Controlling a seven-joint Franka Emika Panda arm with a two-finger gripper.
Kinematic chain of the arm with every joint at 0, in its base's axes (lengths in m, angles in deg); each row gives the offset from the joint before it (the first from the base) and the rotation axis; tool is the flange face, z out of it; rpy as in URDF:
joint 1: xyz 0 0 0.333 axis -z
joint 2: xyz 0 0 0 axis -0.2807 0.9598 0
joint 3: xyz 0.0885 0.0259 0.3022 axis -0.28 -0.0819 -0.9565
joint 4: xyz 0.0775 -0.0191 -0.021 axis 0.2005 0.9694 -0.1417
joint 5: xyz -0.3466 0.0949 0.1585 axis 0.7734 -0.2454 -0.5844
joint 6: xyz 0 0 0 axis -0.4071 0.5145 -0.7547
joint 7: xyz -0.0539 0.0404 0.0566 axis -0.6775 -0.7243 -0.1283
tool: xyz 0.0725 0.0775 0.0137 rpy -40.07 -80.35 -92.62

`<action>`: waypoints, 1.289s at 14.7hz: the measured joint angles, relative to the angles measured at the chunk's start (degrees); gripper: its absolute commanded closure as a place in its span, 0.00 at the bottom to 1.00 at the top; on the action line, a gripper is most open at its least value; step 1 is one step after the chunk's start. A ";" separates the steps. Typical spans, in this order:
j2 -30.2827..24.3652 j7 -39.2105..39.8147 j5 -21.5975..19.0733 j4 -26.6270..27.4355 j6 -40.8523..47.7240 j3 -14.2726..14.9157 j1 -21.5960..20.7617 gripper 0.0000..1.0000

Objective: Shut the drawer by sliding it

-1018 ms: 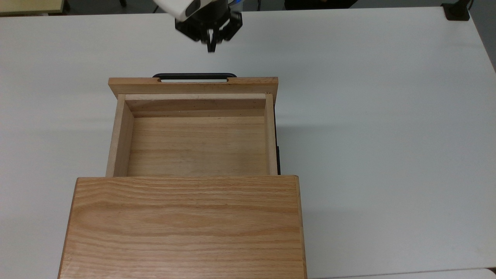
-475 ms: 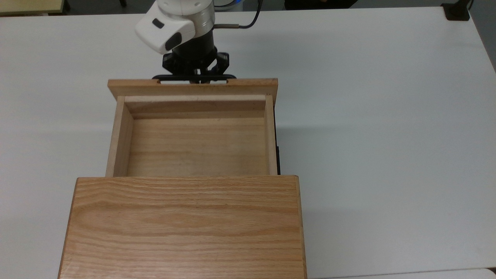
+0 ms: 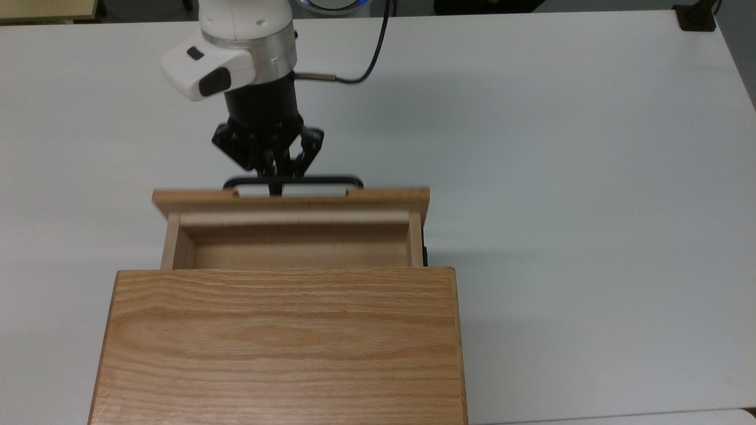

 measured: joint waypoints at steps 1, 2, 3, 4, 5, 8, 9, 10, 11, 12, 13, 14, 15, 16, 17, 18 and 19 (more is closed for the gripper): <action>1.15 -0.77 -0.26 -0.53 -4.02 -0.04 -0.01 1.00; 2.23 -1.62 -0.30 -0.86 -7.53 -0.10 -0.05 1.00; 3.17 -2.39 -0.30 -1.01 -10.62 -0.18 -0.12 1.00; 3.91 -2.80 -0.30 -1.10 -13.44 -0.28 -0.22 1.00; 4.49 -3.16 -0.30 -1.12 -16.08 -0.42 -0.31 1.00; 5.41 -3.67 -0.30 -1.13 -21.92 -0.63 -0.54 1.00; 5.51 -4.24 -0.30 -1.06 -22.55 -0.62 -0.58 1.00; 5.54 -4.66 -0.30 -1.02 -22.75 -0.62 -0.58 1.00; 5.56 -4.85 -0.30 -0.99 -22.90 -0.63 -0.59 1.00; 5.57 -4.94 -0.30 -0.99 -22.95 -0.63 -0.59 1.00; 5.58 -4.95 -0.30 -0.98 -22.98 -0.63 -0.59 1.00; 5.58 -4.95 -0.30 -0.93 -23.05 -0.63 -0.59 1.00; 5.58 -4.95 -0.30 -0.89 -23.12 -0.62 -0.61 1.00; 5.56 -4.95 -0.30 -0.79 -23.13 -0.63 -0.63 1.00; 5.48 -4.96 -0.28 -0.61 -23.13 -0.63 -0.75 1.00; 5.16 -4.95 -0.05 -0.13 -22.27 -0.64 -0.89 1.00; 4.04 -4.95 0.26 1.18 -19.59 -0.68 -1.03 1.00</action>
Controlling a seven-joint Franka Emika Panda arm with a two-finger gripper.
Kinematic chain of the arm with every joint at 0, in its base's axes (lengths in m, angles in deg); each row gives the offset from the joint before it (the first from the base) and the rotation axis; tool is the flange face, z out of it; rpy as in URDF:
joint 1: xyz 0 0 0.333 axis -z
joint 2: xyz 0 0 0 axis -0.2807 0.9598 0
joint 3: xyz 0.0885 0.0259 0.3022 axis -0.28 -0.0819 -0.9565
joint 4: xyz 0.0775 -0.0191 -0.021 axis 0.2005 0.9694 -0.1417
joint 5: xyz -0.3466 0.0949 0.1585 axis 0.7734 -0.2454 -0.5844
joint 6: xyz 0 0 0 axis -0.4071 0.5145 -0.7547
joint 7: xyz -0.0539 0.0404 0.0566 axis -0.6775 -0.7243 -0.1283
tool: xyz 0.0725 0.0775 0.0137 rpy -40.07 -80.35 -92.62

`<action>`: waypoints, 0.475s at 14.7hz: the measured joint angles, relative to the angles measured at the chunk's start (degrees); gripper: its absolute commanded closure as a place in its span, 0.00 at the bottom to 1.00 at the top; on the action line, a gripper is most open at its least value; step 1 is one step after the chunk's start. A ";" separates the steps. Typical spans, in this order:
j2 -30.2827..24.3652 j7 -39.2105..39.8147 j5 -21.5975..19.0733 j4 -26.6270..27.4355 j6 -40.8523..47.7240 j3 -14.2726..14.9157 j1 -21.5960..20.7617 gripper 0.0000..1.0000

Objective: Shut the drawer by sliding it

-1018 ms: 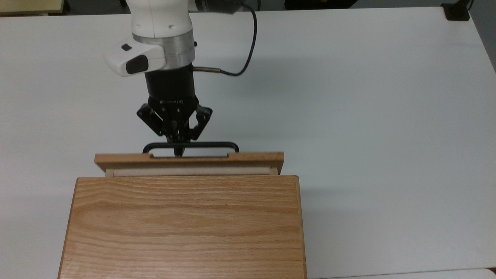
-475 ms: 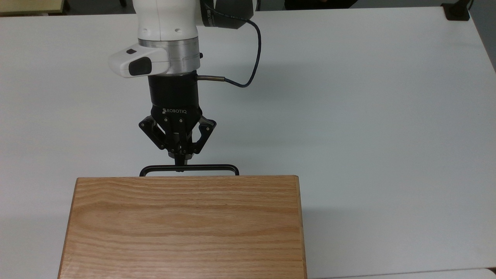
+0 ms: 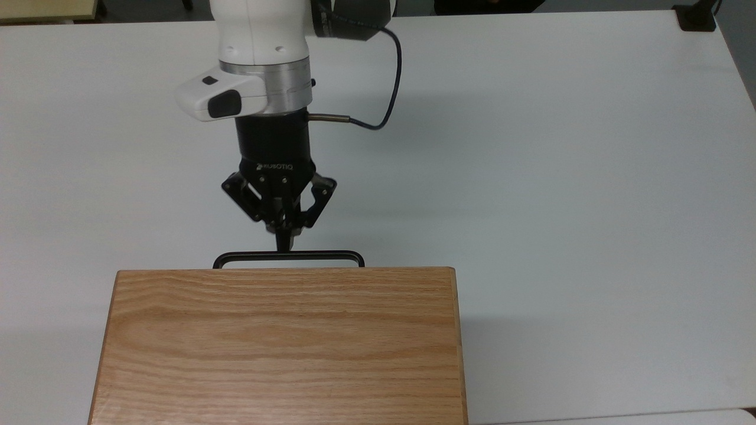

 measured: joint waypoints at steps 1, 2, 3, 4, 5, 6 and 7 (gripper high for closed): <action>-1.30 0.00 0.11 1.12 3.50 -0.07 -0.06 1.00; -2.78 0.00 0.14 2.05 7.85 -0.12 -0.11 1.00; -4.66 0.00 0.25 2.90 13.11 -0.14 -0.16 1.00; -6.52 0.00 0.46 3.41 18.53 -0.14 -0.17 1.00; -8.61 0.00 0.90 3.78 24.78 -0.13 -0.16 1.00; -10.55 0.00 1.44 3.96 30.31 -0.14 -0.16 1.00; -12.50 0.00 2.04 4.13 35.15 -0.14 -0.16 1.00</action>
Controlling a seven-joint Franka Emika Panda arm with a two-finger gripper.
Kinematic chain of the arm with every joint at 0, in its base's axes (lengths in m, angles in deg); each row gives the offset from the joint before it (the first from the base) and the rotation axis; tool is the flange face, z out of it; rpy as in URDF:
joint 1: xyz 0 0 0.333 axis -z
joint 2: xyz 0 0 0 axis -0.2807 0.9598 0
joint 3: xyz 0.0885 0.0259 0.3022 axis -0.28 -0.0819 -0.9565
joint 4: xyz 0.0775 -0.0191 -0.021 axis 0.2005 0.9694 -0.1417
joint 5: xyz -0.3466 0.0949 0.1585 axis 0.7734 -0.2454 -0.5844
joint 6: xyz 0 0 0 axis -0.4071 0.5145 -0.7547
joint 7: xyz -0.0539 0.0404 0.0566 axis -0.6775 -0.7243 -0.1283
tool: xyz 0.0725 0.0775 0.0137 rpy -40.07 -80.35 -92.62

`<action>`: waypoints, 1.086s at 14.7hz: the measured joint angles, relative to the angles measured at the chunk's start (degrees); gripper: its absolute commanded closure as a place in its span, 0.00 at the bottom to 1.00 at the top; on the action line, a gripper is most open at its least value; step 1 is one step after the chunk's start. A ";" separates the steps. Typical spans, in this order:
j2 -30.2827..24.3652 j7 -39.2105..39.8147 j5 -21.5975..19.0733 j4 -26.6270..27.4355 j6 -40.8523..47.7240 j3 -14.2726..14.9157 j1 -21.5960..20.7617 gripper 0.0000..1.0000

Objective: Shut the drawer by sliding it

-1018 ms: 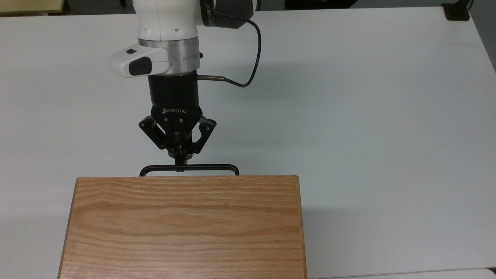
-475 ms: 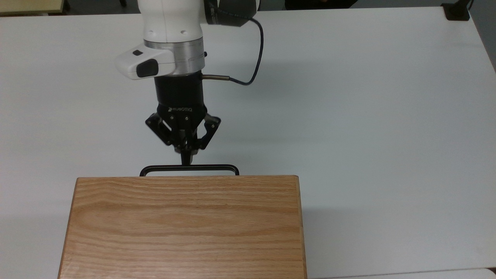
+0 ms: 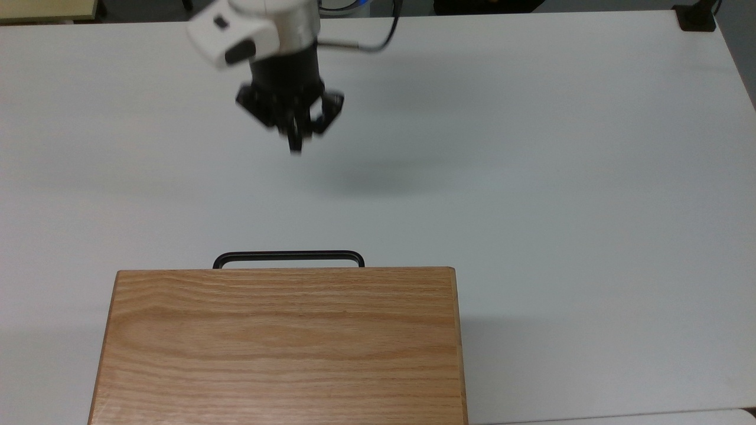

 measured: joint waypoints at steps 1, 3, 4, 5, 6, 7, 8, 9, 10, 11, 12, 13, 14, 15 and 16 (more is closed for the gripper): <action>-2.08 0.00 0.47 0.17 4.27 0.00 0.00 1.00; -5.92 0.18 0.79 0.84 10.98 0.00 0.00 1.00; -7.86 0.90 0.85 1.64 13.21 0.00 0.00 1.00; -9.82 2.29 0.86 2.70 14.55 -0.01 -0.01 0.95; -11.65 3.58 0.86 3.81 15.35 -0.01 -0.01 0.92; -13.20 4.40 0.86 4.83 15.88 -0.01 -0.01 0.87; -14.42 4.94 0.86 5.66 16.23 -0.01 -0.01 0.65; -15.10 5.15 0.86 6.22 16.27 -0.01 -0.01 0.52; -15.40 5.26 0.86 6.54 16.27 -0.01 -0.01 0.49; -15.42 5.37 0.86 6.74 16.27 -0.01 -0.01 0.25; -15.36 5.87 0.86 6.89 16.27 -0.01 -0.01 0.19; -15.28 6.63 0.86 6.96 16.27 -0.01 -0.01 0.00; -15.15 7.42 0.86 7.05 16.27 -0.01 -0.01 0.00; -15.08 7.57 0.86 7.10 16.27 -0.01 -0.01 0.00; -15.04 7.62 0.86 7.15 16.27 -0.01 -0.01 0.00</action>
